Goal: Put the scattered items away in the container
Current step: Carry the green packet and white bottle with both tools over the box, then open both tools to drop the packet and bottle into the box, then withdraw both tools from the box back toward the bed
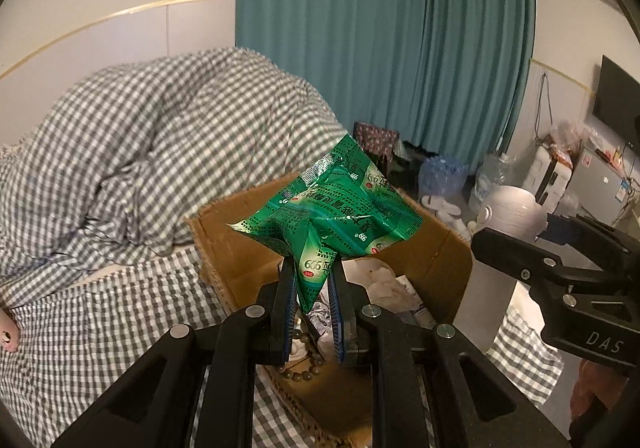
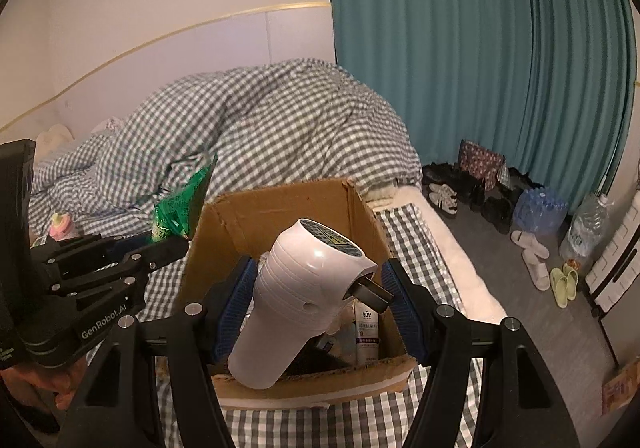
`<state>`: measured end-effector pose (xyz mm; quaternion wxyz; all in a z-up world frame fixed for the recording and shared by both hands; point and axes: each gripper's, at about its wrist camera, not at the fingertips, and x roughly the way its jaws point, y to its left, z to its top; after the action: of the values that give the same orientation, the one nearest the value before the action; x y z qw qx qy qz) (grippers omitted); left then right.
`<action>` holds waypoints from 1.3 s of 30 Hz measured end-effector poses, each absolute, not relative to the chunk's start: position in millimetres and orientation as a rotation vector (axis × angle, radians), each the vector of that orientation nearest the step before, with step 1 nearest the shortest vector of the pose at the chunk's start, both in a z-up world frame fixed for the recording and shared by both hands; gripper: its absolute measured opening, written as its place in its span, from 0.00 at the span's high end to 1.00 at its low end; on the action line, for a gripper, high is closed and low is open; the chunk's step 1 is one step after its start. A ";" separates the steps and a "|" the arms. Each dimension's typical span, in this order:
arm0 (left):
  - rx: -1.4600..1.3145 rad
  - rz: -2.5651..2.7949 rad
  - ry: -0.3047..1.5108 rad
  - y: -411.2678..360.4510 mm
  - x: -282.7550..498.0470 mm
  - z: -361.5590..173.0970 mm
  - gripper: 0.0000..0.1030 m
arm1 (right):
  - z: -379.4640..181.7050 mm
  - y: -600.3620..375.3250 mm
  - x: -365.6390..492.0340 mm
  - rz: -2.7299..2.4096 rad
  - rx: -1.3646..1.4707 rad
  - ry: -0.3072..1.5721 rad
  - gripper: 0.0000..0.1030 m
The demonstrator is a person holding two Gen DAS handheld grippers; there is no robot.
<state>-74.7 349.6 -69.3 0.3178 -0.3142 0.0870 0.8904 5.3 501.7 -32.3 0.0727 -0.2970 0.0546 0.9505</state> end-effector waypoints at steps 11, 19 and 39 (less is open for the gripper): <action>-0.926 2.295 0.248 369.4 -100.1 -111.3 0.86 | -72.3 516.0 -36.6 2.825 -0.976 0.164 0.37; -0.965 2.298 0.245 372.0 -107.6 -122.6 0.73 | -86.0 518.7 -45.9 2.803 -0.998 0.147 0.37; -0.819 2.385 0.158 334.6 -75.1 -55.2 0.04 | -26.2 512.8 -1.1 2.804 -0.782 0.168 0.11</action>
<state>-75.1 334.6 -55.2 0.3028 -0.3089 0.0597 0.8996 -1.1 512.8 -26.2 0.1125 -0.2665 0.0572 0.9555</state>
